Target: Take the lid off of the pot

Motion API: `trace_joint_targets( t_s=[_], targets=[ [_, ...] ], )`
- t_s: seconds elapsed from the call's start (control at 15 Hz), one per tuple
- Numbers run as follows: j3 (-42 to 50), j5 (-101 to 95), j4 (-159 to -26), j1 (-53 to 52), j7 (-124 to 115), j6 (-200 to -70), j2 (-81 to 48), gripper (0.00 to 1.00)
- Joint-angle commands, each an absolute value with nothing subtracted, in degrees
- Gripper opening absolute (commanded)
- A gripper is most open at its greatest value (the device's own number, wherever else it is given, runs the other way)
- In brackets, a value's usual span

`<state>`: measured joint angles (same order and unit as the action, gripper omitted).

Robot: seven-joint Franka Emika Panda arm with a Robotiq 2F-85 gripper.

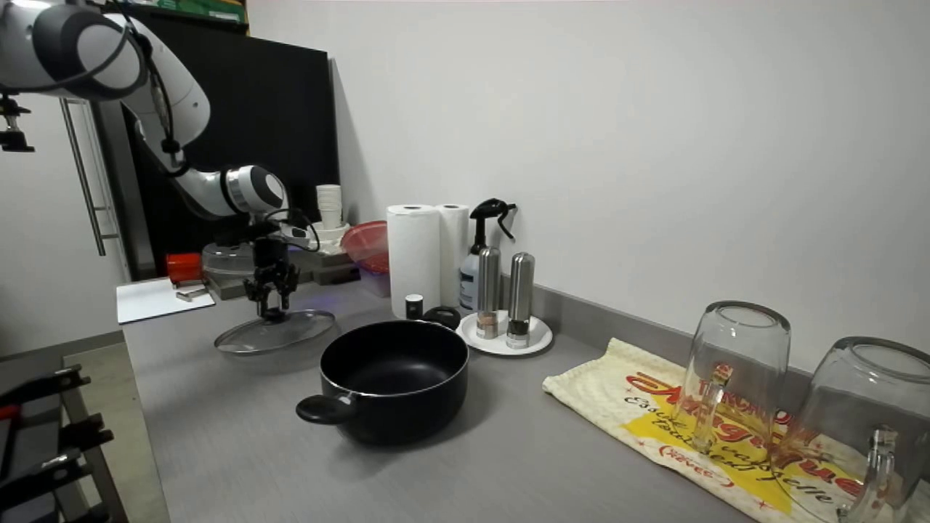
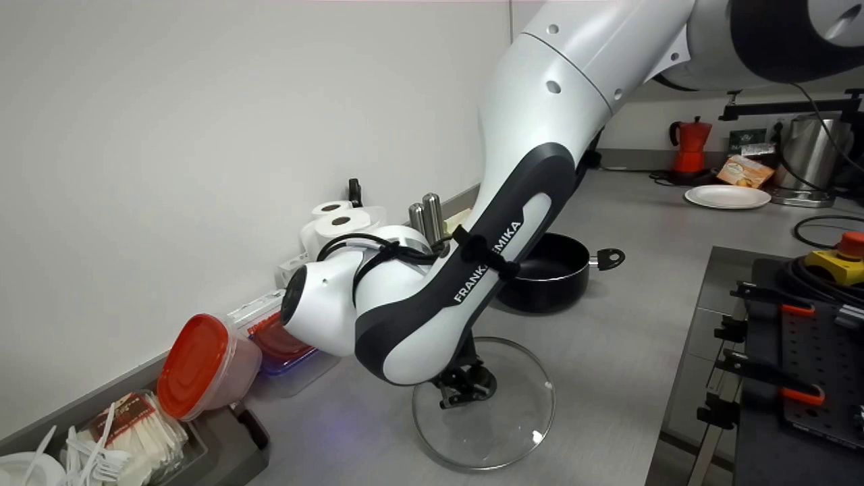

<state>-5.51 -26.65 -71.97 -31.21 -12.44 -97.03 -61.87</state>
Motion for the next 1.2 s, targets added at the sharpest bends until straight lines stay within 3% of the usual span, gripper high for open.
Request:
trace_joint_targets(
  t_s=[0.0, 1.13],
  targets=[
    [-4.46, -24.05, -69.16, -31.92, -15.29, -94.83, -62.88, 0.24],
    [-6.34, -14.99, -68.81, -25.95, -10.23, -95.72, -61.78, 0.24]
  ],
)
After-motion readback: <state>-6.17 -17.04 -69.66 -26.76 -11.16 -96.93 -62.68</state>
